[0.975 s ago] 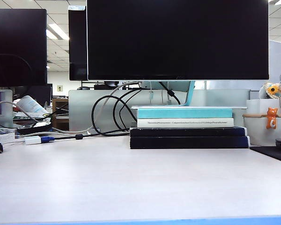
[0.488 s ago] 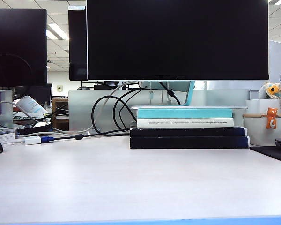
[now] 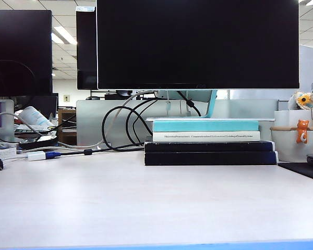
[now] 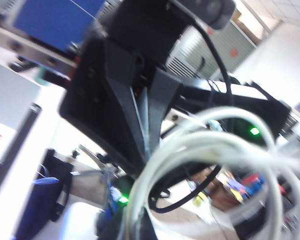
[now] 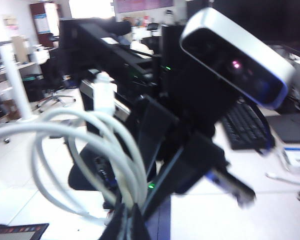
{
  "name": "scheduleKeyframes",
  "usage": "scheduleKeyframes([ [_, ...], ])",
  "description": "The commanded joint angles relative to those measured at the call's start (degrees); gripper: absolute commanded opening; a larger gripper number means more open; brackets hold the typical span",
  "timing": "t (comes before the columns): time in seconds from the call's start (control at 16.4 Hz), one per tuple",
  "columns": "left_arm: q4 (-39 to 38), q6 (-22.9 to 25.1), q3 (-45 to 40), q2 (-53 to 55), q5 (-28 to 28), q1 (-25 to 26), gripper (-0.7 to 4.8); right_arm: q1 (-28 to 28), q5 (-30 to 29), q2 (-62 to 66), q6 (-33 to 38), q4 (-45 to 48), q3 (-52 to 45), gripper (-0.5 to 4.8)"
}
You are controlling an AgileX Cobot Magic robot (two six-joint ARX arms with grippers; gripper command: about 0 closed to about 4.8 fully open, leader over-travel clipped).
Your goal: Unfold the white charging cable into a straight cable.
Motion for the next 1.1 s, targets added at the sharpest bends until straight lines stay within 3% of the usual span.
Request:
scheduleKeyframes([
  [0.06, 1.68, 0.42, 0.15, -3.52, -0.90, 3.74, -0.06, -2.71, -1.81, -0.31, 0.13, -0.22, 0.17, -0.01],
  [0.3, 1.44, 0.31, 0.15, -4.70, -0.70, 5.49, -0.06, -3.02, -1.33, -0.26, 0.26, -0.22, 0.17, -0.01],
  [0.49, -4.81, 0.22, 0.13, -4.24, 0.59, 4.48, -0.06, -2.99, -0.59, -0.22, 0.24, -0.20, 0.17, 0.00],
  [0.55, -5.18, -0.81, 0.13, -4.24, 1.40, 3.52, -0.06, -2.97, -0.57, -0.17, 0.33, -0.24, 0.17, 1.48],
  [0.98, -2.64, -0.96, 0.13, -0.94, -1.33, -0.39, -0.06, 1.27, 2.32, -0.17, -0.17, -0.20, 0.17, 1.47],
  [1.1, -0.63, -2.05, 0.13, -0.92, -1.33, -0.42, -0.06, 1.27, 2.34, -0.17, -0.17, -0.20, 0.17, 1.11],
])
